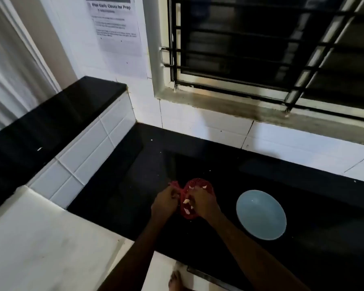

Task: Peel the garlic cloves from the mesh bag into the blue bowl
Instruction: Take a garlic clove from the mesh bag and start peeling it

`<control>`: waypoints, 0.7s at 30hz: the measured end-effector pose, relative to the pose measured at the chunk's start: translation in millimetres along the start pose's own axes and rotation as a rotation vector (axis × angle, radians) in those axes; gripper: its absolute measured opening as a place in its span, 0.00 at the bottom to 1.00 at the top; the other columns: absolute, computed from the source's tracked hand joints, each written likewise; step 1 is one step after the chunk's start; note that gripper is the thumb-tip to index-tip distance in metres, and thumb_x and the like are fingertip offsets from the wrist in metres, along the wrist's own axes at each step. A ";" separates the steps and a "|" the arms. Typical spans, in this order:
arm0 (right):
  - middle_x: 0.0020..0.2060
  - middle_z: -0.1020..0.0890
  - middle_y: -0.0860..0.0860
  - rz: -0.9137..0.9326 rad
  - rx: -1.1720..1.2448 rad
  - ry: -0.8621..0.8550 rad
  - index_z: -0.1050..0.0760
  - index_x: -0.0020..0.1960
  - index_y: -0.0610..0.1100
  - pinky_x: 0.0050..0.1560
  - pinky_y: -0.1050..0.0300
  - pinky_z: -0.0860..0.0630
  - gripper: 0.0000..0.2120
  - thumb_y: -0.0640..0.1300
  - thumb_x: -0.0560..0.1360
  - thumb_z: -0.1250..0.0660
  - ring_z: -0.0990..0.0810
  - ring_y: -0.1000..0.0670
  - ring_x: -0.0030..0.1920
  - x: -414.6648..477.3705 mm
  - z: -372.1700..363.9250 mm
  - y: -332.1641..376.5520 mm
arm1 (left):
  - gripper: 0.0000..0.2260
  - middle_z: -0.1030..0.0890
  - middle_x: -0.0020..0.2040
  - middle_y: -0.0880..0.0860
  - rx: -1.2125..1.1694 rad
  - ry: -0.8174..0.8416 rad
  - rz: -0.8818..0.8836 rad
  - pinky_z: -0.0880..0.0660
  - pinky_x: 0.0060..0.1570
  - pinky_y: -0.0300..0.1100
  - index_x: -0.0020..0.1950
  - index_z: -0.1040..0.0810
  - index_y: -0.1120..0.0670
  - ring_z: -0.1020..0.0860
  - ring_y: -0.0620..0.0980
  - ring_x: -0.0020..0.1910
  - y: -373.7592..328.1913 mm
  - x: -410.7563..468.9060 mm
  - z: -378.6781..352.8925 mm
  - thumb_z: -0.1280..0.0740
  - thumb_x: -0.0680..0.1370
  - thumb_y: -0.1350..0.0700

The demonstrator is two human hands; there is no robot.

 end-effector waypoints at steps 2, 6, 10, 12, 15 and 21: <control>0.63 0.23 0.50 -0.040 0.048 -0.002 0.25 0.67 0.49 0.60 0.51 0.24 0.16 0.45 0.79 0.36 0.21 0.46 0.61 10.6 -9.7 -5.9 | 0.06 0.17 0.48 0.43 -0.021 0.006 0.024 0.20 0.51 0.47 0.53 0.22 0.42 0.18 0.46 0.46 8.5 8.8 -1.1 0.37 0.79 0.46; 0.62 0.23 0.51 -0.064 0.066 0.008 0.23 0.63 0.48 0.55 0.51 0.22 0.14 0.43 0.79 0.36 0.21 0.47 0.59 12.2 -13.9 -3.6 | 0.04 0.17 0.48 0.43 -0.111 0.020 0.036 0.24 0.47 0.42 0.52 0.21 0.42 0.18 0.46 0.46 18.4 11.1 -4.5 0.35 0.80 0.49; 0.56 0.22 0.51 -0.054 0.088 -0.053 0.23 0.58 0.48 0.53 0.52 0.23 0.09 0.43 0.78 0.36 0.21 0.49 0.53 14.6 -15.3 -4.9 | 0.06 0.19 0.45 0.40 -0.185 0.023 0.011 0.26 0.46 0.41 0.48 0.22 0.40 0.19 0.43 0.46 19.3 14.7 -6.1 0.34 0.81 0.52; 0.46 0.20 0.52 -0.104 0.182 -0.147 0.22 0.49 0.49 0.52 0.53 0.24 0.05 0.45 0.79 0.36 0.21 0.52 0.46 6.4 -6.7 -7.8 | 0.08 0.17 0.46 0.39 -0.240 0.029 -0.007 0.24 0.48 0.40 0.47 0.21 0.39 0.18 0.42 0.47 20.1 17.5 -10.3 0.32 0.80 0.54; 0.43 0.19 0.53 -0.147 0.334 -0.240 0.22 0.48 0.50 0.48 0.59 0.23 0.05 0.42 0.78 0.35 0.22 0.55 0.42 -10.8 3.9 -16.6 | 0.10 0.15 0.48 0.40 -0.304 0.075 -0.069 0.19 0.50 0.41 0.48 0.19 0.39 0.17 0.39 0.47 17.7 17.6 -22.0 0.31 0.79 0.56; 0.41 0.15 0.55 -0.318 0.813 -0.326 0.22 0.53 0.51 0.46 0.61 0.22 0.12 0.34 0.77 0.32 0.16 0.53 0.42 -73.8 0.7 -59.4 | 0.08 0.15 0.51 0.43 -0.383 0.235 -0.220 0.22 0.47 0.32 0.54 0.18 0.45 0.17 0.39 0.48 -13.1 -9.4 -55.4 0.30 0.80 0.58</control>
Point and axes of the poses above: each hand's wrist, its own x-axis towards the middle knuckle, its own z-axis out of the back of the hand, y = z × x, the point moved 7 cm from there along x, towards the middle knuckle
